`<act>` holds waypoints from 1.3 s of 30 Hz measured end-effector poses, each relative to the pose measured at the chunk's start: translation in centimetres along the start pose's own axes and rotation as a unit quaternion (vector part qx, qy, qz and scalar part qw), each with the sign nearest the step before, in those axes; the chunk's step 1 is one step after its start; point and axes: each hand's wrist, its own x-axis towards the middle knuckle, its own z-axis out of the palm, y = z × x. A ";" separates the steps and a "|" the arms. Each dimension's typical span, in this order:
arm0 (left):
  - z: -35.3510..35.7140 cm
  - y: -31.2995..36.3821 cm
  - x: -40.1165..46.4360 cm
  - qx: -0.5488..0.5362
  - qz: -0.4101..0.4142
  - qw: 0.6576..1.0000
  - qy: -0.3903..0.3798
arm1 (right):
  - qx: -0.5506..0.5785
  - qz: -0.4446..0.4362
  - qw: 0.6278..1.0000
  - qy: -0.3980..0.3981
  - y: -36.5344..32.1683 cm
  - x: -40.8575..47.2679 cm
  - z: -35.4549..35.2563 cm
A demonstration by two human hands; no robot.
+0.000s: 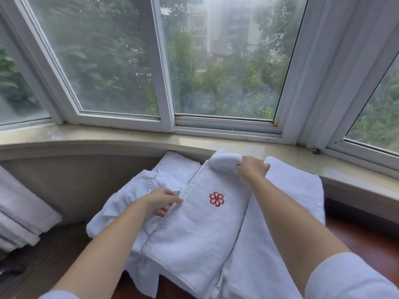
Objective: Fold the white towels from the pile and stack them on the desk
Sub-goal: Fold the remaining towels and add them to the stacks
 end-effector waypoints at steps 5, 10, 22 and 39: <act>0.0 0.2 1.6 -0.009 -0.003 1.000 -0.006 | 0.077 -0.089 0.974 0.195 -0.6 2.2 0.1; 0.0 -0.4 2.6 -0.016 -0.029 0.999 -0.007 | 0.064 -0.009 0.996 0.063 -1.2 3.7 0.8; 0.5 -0.6 1.1 0.030 -0.054 0.998 -0.025 | -0.053 -0.016 0.995 -0.088 0.4 -3.1 3.6; -1.9 -5.4 -2.9 0.140 0.002 0.987 0.074 | 0.069 -0.127 0.987 -0.065 -5.5 -11.1 4.7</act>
